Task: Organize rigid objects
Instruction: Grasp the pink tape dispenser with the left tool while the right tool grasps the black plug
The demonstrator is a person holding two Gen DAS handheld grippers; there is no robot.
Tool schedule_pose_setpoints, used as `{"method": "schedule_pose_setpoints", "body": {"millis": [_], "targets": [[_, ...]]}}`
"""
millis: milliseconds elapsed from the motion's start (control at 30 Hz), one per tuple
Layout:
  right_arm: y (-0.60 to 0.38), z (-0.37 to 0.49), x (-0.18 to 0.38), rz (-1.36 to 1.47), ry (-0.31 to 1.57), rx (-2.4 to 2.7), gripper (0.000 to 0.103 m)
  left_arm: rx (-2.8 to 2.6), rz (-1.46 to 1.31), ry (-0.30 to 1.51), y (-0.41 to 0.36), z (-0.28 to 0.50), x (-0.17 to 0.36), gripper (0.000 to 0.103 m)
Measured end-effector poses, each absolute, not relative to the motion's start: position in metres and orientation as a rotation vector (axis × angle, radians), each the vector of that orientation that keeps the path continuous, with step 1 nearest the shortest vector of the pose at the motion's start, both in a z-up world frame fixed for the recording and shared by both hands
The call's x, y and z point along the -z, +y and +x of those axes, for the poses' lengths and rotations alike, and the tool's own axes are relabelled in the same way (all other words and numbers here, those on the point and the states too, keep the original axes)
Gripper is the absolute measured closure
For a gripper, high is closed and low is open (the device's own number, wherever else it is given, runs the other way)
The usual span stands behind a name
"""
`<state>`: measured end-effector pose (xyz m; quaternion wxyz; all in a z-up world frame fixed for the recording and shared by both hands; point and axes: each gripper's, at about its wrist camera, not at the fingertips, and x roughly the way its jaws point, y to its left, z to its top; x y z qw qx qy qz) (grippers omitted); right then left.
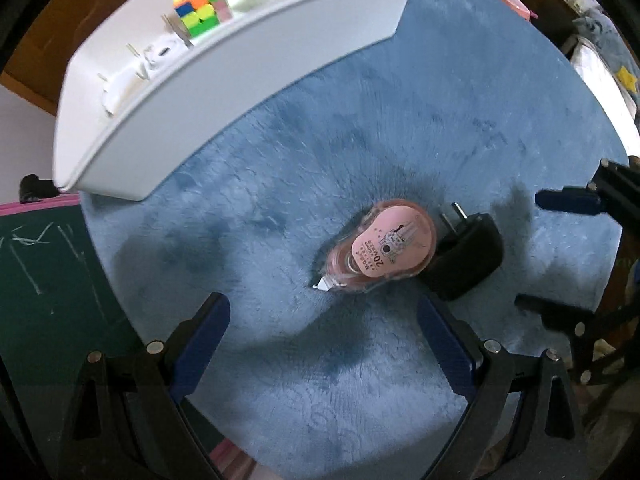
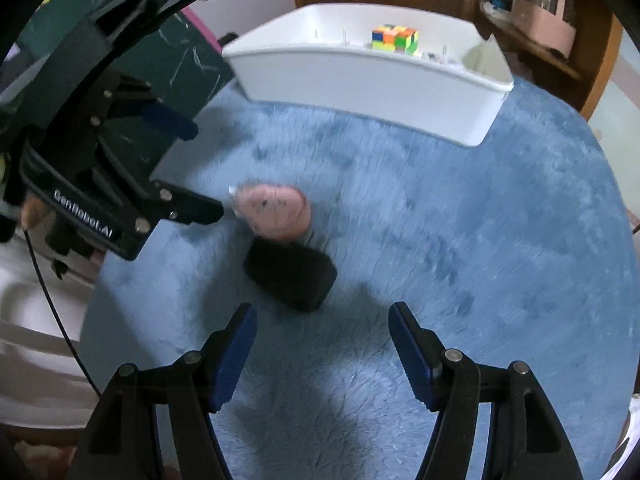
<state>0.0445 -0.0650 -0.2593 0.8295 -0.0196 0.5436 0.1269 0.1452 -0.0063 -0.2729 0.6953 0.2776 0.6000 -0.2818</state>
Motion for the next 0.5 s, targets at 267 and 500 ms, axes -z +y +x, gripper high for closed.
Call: {"method": "schedule_pose_setpoints", "body": {"millis": [267, 500], "targets": [[-0.057, 0.045, 0.27, 0.147, 1.111, -0.207, 0.034, 0.736, 0.675, 1.373, -0.021, 0.144, 0.29, 0.008], [-0.039, 0.041, 0.283, 0.19, 1.065, -0.092, 0.034, 0.809, 0.752, 1.374, -0.03, 0.14, 0.302, 0.008]]}}
